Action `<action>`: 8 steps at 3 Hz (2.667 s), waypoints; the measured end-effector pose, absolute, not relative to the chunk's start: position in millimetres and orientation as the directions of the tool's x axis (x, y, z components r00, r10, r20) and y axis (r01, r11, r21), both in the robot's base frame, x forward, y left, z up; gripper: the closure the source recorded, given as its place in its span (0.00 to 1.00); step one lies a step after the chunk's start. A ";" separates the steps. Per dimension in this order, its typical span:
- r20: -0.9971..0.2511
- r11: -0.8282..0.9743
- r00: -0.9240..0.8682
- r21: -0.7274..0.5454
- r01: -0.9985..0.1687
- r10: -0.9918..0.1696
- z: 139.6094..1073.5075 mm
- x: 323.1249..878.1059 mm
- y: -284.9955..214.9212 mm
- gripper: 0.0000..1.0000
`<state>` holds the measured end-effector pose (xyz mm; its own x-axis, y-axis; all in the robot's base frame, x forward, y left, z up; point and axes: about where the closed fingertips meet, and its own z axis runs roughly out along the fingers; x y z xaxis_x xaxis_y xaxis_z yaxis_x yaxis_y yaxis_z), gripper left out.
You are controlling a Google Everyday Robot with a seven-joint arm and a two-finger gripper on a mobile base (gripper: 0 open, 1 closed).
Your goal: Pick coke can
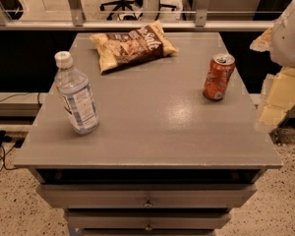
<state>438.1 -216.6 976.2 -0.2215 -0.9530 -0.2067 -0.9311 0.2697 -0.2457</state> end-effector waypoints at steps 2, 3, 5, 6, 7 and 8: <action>-0.242 0.289 -0.229 -0.252 -0.924 -0.943 966.8 444.9 -222.9 0.00; -0.318 0.346 -0.259 -0.257 -0.903 -0.912 947.9 461.9 -244.2 0.00; -0.540 0.491 -0.311 -0.228 -0.841 -0.783 918.7 511.2 -285.8 0.00; -0.675 0.514 -0.279 -0.172 -0.840 -0.682 904.2 543.3 -272.2 0.00; -0.748 0.514 -0.253 -0.134 -0.847 -0.613 897.6 559.6 -261.5 0.00; -0.814 0.512 -0.221 -0.107 -0.852 -0.538 892.9 581.4 -250.6 0.00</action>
Offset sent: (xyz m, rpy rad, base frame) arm 0.0192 -0.0188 -0.0315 0.0933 -0.0246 -0.0303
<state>581.4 -250.6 892.9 -0.2206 -0.5381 -0.8135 -0.8524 0.5118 -0.1074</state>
